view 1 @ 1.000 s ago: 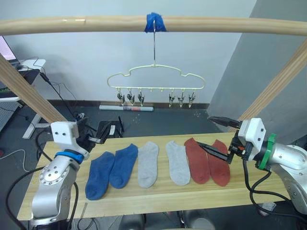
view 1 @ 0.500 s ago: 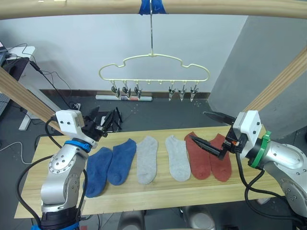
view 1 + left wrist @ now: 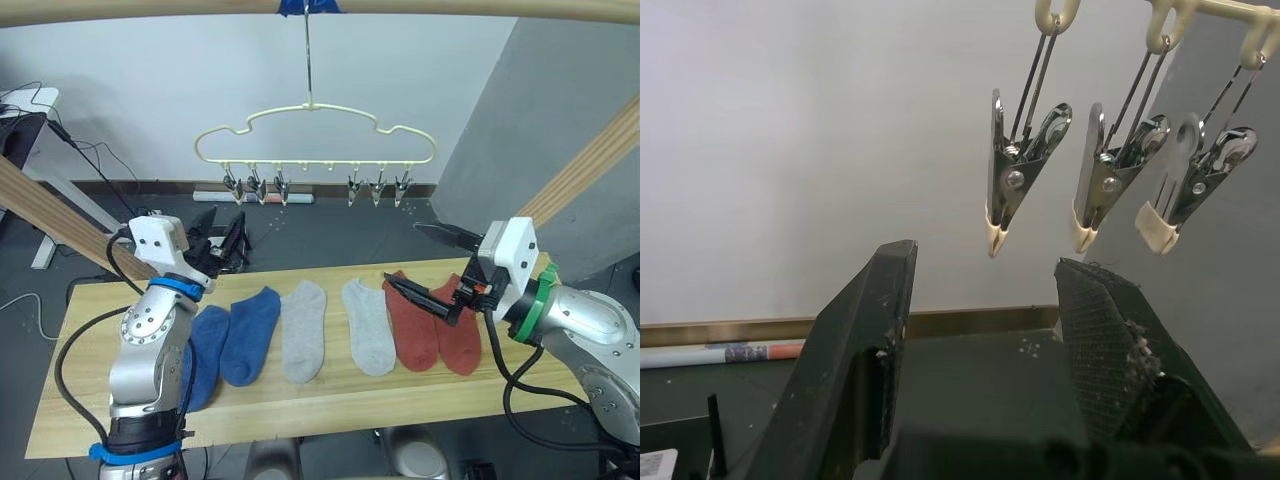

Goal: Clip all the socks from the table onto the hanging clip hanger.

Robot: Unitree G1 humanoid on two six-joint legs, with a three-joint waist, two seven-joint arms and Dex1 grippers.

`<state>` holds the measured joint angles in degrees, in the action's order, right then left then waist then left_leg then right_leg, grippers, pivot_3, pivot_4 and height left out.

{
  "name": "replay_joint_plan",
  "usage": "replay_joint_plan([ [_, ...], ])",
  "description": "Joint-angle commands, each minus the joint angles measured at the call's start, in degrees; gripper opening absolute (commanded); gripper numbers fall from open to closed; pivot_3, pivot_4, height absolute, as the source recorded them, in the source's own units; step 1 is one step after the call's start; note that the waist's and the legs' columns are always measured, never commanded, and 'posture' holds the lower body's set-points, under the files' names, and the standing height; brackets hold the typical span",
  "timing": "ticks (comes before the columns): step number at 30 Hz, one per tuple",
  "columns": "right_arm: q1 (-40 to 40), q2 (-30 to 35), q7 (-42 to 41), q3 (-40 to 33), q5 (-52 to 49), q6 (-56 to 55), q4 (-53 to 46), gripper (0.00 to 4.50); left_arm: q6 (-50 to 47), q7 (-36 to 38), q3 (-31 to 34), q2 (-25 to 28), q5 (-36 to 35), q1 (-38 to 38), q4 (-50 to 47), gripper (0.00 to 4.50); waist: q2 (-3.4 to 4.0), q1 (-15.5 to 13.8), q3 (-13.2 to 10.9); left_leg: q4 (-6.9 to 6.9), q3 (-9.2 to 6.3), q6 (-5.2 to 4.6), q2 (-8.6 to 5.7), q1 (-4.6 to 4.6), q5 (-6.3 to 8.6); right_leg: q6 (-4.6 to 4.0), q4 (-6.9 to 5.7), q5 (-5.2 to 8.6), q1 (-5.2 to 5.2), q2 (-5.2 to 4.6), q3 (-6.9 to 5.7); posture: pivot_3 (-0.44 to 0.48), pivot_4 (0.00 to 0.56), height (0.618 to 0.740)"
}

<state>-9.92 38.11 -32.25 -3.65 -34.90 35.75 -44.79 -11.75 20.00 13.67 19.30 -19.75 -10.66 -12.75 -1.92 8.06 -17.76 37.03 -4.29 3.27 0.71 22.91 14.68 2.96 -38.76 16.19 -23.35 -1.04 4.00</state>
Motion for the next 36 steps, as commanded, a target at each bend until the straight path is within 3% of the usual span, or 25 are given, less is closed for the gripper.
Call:
replay_joint_plan([
  [1, -1.0, -0.1, 0.6, -0.4, -0.6, -0.2, -2.3, 4.5, 1.9, -0.2, -0.2, -0.6, 0.2, -1.4, 0.0, 2.4, 0.01, 0.0, 0.0, -0.01, 0.0, 0.0, 0.0, 0.0, 0.0, 0.0, 0.01, 0.0, 0.0, -0.01, 0.0, -0.29, 0.336, 0.74],
  [36, -1.1, 0.1, 0.2, -0.7, -0.5, 0.0, -2.8, 4.5, 0.1, -2.4, 0.3, -0.5, -0.6, -9.5, 1.9, 2.4, -0.06, 0.1, -0.4, -0.04, 0.0, 0.0, -0.03, 0.01, 0.0, 0.03, 0.09, 0.01, 0.0, 0.0, -0.03, -0.302, 0.337, 0.74],
])
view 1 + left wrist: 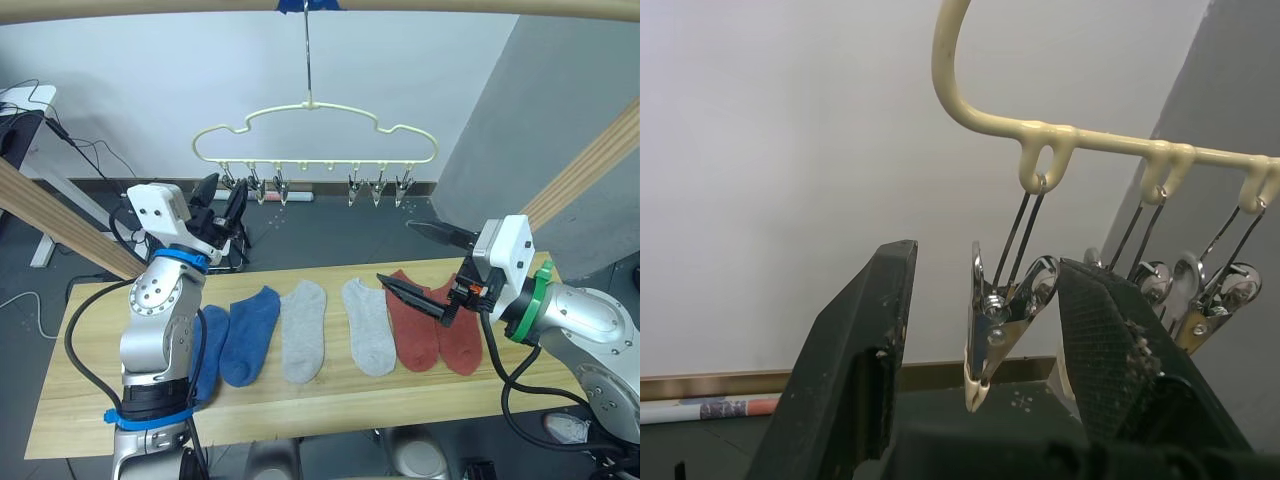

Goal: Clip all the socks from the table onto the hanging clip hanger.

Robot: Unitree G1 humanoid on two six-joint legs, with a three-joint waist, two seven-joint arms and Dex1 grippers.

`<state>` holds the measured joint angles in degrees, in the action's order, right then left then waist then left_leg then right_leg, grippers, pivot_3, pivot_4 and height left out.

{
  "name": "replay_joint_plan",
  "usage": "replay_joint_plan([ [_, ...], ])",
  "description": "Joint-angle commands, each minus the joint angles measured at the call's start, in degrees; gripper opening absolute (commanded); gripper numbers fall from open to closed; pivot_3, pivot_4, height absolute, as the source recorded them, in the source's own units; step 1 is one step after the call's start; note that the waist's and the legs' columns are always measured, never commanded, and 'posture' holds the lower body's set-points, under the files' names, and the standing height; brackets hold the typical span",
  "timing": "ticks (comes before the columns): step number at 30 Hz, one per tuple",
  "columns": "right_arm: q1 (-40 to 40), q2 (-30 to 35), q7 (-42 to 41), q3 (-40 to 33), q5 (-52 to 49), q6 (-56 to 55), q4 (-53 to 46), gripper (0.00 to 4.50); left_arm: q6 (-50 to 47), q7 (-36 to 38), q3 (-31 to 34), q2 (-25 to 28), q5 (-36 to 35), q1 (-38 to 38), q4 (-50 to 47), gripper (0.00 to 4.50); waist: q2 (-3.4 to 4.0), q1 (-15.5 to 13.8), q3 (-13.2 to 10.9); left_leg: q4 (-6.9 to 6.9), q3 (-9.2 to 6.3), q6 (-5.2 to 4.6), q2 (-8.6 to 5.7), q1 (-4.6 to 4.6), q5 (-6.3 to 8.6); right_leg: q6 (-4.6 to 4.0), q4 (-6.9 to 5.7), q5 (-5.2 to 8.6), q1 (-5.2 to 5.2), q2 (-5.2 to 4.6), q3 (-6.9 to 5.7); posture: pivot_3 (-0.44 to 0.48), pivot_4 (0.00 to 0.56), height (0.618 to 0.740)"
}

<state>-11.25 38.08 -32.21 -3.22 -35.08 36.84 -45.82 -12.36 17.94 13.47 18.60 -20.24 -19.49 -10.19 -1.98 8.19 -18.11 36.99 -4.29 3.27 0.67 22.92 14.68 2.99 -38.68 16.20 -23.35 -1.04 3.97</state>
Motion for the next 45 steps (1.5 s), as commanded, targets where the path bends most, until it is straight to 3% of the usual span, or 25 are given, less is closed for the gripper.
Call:
replay_joint_plan([
  [1, 0.3, 0.1, 0.2, -1.2, -0.3, -1.0, -1.8, 4.5, 0.8, -0.2, 0.4, 0.2, 0.0, -0.8, -0.6, 2.23, 0.0, 0.0, 0.0, 0.0, 0.0, 0.0, 0.0, 0.0, 0.0, 0.0, 0.0, 0.0, 0.0, 0.0, 0.0, -0.302, 0.337, 0.74],
  [9, 0.7, 0.0, 0.3, -1.1, -0.4, -1.0, -2.0, 4.5, 1.0, 0.1, 0.3, 0.1, 0.0, -1.0, -0.8, 0.38, -0.09, 0.0, -0.3, -0.01, 0.0, 0.0, 0.0, 0.01, 0.0, 0.0, 0.02, 0.0, 0.0, 0.0, -0.01, -0.304, 0.337, 0.74],
  [12, 1.4, 0.1, 0.4, -1.0, -0.6, -0.6, -2.5, 4.5, 1.1, 0.2, 0.3, 0.3, 0.2, -0.7, -1.1, 0.11, -0.09, 0.0, -0.3, -0.01, 0.0, 0.0, 0.0, 0.01, 0.0, 0.0, 0.04, 0.0, 0.0, 0.0, 0.0, -0.301, 0.337, 0.74],
  [17, 3.7, 0.3, 1.7, -0.8, 0.1, 0.4, -3.2, 4.5, 1.1, 0.3, 0.3, 0.7, 0.5, -0.2, -1.5, 0.1, -0.09, 0.0, -0.3, -0.01, 0.0, 0.0, 0.0, 0.0, 0.0, 0.01, 0.03, 0.0, 0.0, 0.0, 0.0, -0.292, 0.337, 0.74],
  [21, 14.0, 0.1, 9.2, -2.4, 8.9, 1.8, -0.3, 4.5, 0.9, 0.9, -0.2, 1.4, 0.8, 0.2, -2.3, 0.1, -0.1, -0.3, -0.3, -0.04, -0.05, 0.01, 0.0, 0.04, 0.0, 0.01, 0.07, 0.01, 0.0, -0.01, -0.05, -0.288, 0.344, 0.74],
  [26, 21.9, -5.2, 19.4, -3.0, 18.3, 1.8, 5.2, 4.5, 0.4, 1.4, -0.8, 1.7, 0.8, 0.7, -3.4, 0.1, -0.05, 0.0, -0.4, -0.04, 0.02, 0.02, 0.03, 0.03, 0.0, 0.07, 0.08, 0.02, -0.01, -0.1, 0.04, -0.288, 0.344, 0.74],
  [33, 20.1, -13.1, 25.4, -2.4, 25.2, -2.4, 20.1, 4.5, 0.2, 1.8, -1.4, 1.5, 0.9, 0.8, -3.6, 0.09, 0.0, 0.1, -0.7, -0.04, 0.07, 0.04, 0.02, -0.01, -0.02, 0.33, 0.03, 0.18, -0.07, 0.02, 0.1, -0.284, 0.35, 0.74],
  [45, 10.1, -23.3, 27.6, -1.7, 29.0, -10.8, 39.8, 4.5, -0.8, 2.0, -1.6, 1.8, 0.4, 0.9, -4.2, 0.09, 0.06, 0.1, -0.7, -0.08, 0.12, 0.04, 0.02, 0.03, -0.01, 0.07, 0.04, 0.02, -0.11, -0.03, 0.14, -0.263, 0.354, 0.74],
])
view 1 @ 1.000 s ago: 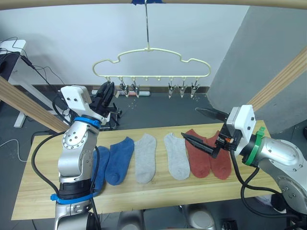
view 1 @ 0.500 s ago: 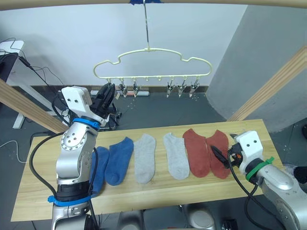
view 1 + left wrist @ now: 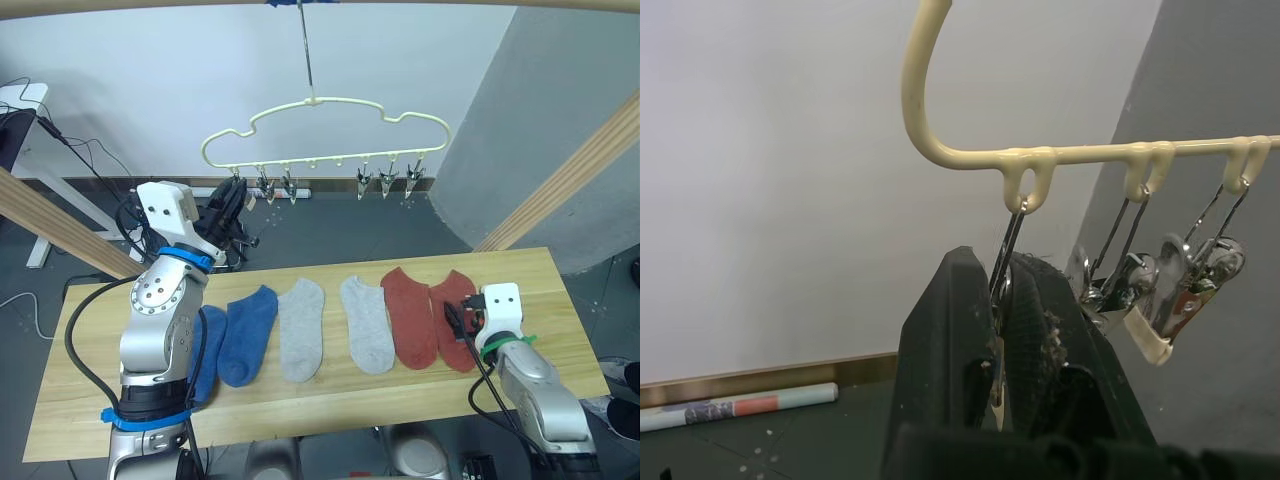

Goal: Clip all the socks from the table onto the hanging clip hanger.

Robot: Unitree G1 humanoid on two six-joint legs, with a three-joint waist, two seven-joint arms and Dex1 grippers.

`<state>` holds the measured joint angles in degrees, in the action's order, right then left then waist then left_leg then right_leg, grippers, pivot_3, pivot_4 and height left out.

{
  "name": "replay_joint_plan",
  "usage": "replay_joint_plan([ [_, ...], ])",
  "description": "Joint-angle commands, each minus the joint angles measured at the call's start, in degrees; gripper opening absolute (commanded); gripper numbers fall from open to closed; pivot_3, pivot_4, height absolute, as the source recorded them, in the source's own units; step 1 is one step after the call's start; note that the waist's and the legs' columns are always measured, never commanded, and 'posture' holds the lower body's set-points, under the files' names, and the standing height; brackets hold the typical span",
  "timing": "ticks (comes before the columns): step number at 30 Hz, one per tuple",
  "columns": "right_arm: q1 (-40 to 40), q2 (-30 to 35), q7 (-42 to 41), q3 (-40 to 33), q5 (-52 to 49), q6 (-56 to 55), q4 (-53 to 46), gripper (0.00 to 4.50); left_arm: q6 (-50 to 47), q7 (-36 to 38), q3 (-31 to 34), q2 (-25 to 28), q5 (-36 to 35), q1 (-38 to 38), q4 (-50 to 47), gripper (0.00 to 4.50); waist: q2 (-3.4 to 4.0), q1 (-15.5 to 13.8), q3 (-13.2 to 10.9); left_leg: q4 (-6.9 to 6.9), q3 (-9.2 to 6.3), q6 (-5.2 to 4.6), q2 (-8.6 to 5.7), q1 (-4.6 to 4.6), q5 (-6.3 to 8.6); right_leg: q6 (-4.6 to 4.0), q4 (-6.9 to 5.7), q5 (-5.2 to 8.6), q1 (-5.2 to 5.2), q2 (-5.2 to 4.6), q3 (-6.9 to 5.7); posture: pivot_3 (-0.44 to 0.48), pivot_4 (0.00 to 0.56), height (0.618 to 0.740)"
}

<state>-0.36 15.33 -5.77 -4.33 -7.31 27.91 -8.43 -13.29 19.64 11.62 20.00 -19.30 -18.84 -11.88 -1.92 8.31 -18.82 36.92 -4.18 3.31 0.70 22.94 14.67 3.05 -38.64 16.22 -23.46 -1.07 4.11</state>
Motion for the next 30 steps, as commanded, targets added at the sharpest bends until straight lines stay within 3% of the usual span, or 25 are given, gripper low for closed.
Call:
replay_joint_plan([
  [1, -1.4, -0.9, 1.4, -0.7, 1.6, -2.1, 3.8, 4.5, 0.0, 0.3, 0.2, 0.4, -0.5, 0.2, -2.5, 0.09, 0.01, 0.0, 0.0, 0.0, -0.01, 0.0, 0.0, 0.0, 0.0, -0.01, 0.01, 0.0, 0.0, 0.0, -0.01, -0.263, 0.354, 0.74],
  [12, -3.2, -3.2, 3.1, 0.1, 3.7, 3.2, 10.3, 4.5, 0.1, 0.6, 0.1, 0.2, -0.6, 0.2, -2.3, 0.09, 0.0, 0.1, 0.0, 0.03, -0.03, 0.0, 0.02, -0.04, 0.0, 0.01, -0.08, -0.02, 0.02, 0.01, -0.01, -0.257, 0.351, 0.74],
  [16, -2.6, -4.4, 3.5, -0.6, 2.8, 3.9, 9.9, 3.65, -0.2, 1.0, 0.3, 0.6, -0.8, 0.3, -2.7, 0.09, 0.0, 0.0, 0.0, 0.05, -0.04, 0.01, 0.01, -0.05, 0.0, 0.04, -0.08, -0.03, 0.04, 0.02, -0.02, -0.251, 0.349, 0.74],
  [26, -1.5, -5.6, 3.1, -0.5, 2.8, 3.2, 8.9, 0.08, -4.5, 4.0, 1.1, 2.5, -4.7, 1.3, -5.5, 0.09, 0.0, -0.3, 0.0, 0.03, -0.08, 0.01, 0.03, -0.03, 0.0, 0.06, -0.02, -0.04, 0.06, -0.04, -0.03, -0.239, 0.344, 0.74],
  [30, -1.2, -5.7, 3.2, -0.9, 2.6, 2.8, 8.9, 0.0, -6.4, 4.9, 1.4, 3.7, -6.4, 1.6, -6.5, 0.09, 0.0, -0.4, 0.0, 0.03, -0.09, 0.01, 0.03, -0.03, 0.0, 0.06, -0.02, -0.04, 0.06, -0.04, -0.05, -0.235, 0.342, 0.74],
])
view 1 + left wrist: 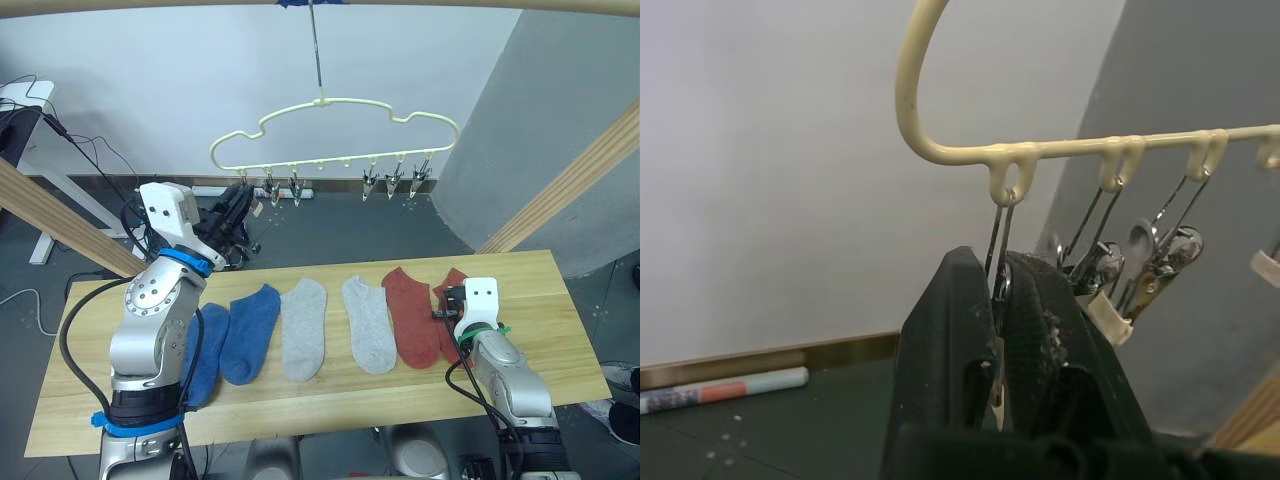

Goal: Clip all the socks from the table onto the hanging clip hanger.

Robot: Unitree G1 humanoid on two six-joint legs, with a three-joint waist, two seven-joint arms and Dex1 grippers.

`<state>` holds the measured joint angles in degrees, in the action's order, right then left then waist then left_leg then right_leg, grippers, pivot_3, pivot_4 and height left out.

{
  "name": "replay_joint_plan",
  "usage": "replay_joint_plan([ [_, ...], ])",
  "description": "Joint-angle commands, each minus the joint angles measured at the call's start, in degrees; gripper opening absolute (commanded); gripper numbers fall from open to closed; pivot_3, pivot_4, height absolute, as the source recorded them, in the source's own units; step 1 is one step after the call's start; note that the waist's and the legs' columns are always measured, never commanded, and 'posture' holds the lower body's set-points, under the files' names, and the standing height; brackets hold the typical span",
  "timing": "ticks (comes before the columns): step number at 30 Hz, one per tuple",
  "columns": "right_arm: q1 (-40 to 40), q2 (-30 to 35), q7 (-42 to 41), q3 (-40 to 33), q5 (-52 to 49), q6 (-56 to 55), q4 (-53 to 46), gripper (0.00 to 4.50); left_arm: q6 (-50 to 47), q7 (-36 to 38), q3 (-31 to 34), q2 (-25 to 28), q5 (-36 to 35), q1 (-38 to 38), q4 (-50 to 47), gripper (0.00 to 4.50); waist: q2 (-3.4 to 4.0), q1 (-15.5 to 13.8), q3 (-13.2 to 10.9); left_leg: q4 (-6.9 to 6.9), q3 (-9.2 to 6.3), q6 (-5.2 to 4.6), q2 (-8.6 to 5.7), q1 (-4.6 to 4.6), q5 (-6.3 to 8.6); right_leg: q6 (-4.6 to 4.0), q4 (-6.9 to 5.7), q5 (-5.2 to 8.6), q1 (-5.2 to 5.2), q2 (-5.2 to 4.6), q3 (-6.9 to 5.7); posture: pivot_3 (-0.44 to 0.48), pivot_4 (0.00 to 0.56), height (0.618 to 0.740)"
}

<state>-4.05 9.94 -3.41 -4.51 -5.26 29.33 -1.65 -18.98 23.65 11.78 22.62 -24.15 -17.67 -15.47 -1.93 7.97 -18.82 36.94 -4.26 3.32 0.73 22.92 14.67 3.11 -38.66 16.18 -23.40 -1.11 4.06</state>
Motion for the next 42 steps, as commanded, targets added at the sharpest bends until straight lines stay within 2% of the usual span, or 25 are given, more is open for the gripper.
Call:
replay_joint_plan([
  [1, 2.6, -0.4, 0.8, -0.7, 0.5, 1.1, 2.0, 0.0, -1.0, 0.9, 1.3, 1.2, -1.7, 0.5, -3.0, 0.09, 0.0, 0.0, 0.0, 0.0, 0.0, 0.0, 0.0, 0.0, 0.0, 0.0, 0.0, 0.0, 0.0, 0.0, 0.0, -0.235, 0.342, 0.74],
  [5, 4.7, 2.1, -2.4, 1.5, 1.4, -1.3, -3.6, 0.0, -4.2, 1.4, 1.8, 2.0, -4.6, 0.2, -4.1, 0.09, 0.0, -0.1, 0.0, -0.02, -0.01, 0.0, 0.0, 0.01, 0.0, 0.01, 0.01, 0.0, 0.0, 0.0, -0.01, -0.228, 0.338, 0.74],
  [13, 8.4, 11.4, -12.7, 4.8, 0.0, 0.3, -24.2, 0.0, -13.7, 2.3, 4.2, 4.9, -13.6, -1.5, -6.3, 0.09, 0.1, 0.3, -0.1, -0.02, 0.09, 0.05, -0.03, 0.06, 0.03, 0.15, 0.02, 0.08, -0.12, 0.01, 0.09, -0.229, 0.337, 0.74],
  [17, 4.9, 15.6, -19.7, 10.7, -2.1, 1.5, -35.9, 0.0, -20.1, 2.1, 6.2, 6.6, -20.3, -2.4, -7.3, 0.09, 0.11, 0.2, -0.1, -0.05, 0.0, 0.06, 0.01, 0.06, 0.03, 0.28, -0.01, 0.16, -0.13, 0.12, 0.0, -0.232, 0.336, 0.74],
  [20, 0.9, 15.8, -22.5, 16.2, -2.9, 3.0, -39.2, 0.0, -23.3, 0.8, 7.6, 7.2, -23.7, -3.1, -7.4, 0.09, 0.1, 0.2, -0.1, -0.03, 0.02, 0.06, 0.0, 0.06, 0.03, 0.29, -0.02, 0.16, -0.14, 0.12, 0.03, -0.233, 0.334, 0.74],
  [25, -5.2, 13.0, -24.4, 27.3, -1.0, 2.5, -38.1, 0.0, -26.3, -0.7, 8.5, 7.8, -27.1, -3.1, -8.3, 0.09, 0.08, -0.1, -0.1, -0.03, -0.09, 0.09, 0.01, 0.13, 0.05, 0.03, 0.04, 0.02, -0.15, -0.01, -0.07, -0.218, 0.331, 0.74],
  [30, -11.1, 6.1, -22.9, 35.1, 2.9, -0.2, -29.3, 0.0, -28.2, -2.3, 8.9, 7.6, -30.1, -3.0, -9.4, 0.09, 0.07, -0.1, -0.1, -0.02, -0.21, 0.11, 0.06, 0.14, 0.06, 0.02, 0.07, 0.01, -0.17, -0.08, -0.03, -0.21, 0.331, 0.74],
  [37, -16.5, 0.7, -22.1, 35.4, 5.1, -5.3, -20.0, 0.0, -29.3, -4.5, 9.2, 7.3, -33.1, -2.4, -10.4, 0.09, 0.07, -0.2, -0.1, 0.01, -0.26, 0.12, 0.07, 0.17, 0.06, 0.01, 0.04, 0.0, -0.19, -0.15, -0.03, -0.184, 0.329, 0.74],
  [42, -17.7, -1.1, -22.4, 34.2, 5.3, -7.2, -17.4, 0.0, -29.3, -5.5, 9.2, 7.5, -34.5, -1.4, -11.1, 0.09, 0.07, -0.2, -0.1, -0.02, -0.32, 0.12, 0.1, 0.17, 0.06, 0.0, 0.01, 0.0, -0.23, -0.12, -0.05, -0.18, 0.33, 0.74],
])
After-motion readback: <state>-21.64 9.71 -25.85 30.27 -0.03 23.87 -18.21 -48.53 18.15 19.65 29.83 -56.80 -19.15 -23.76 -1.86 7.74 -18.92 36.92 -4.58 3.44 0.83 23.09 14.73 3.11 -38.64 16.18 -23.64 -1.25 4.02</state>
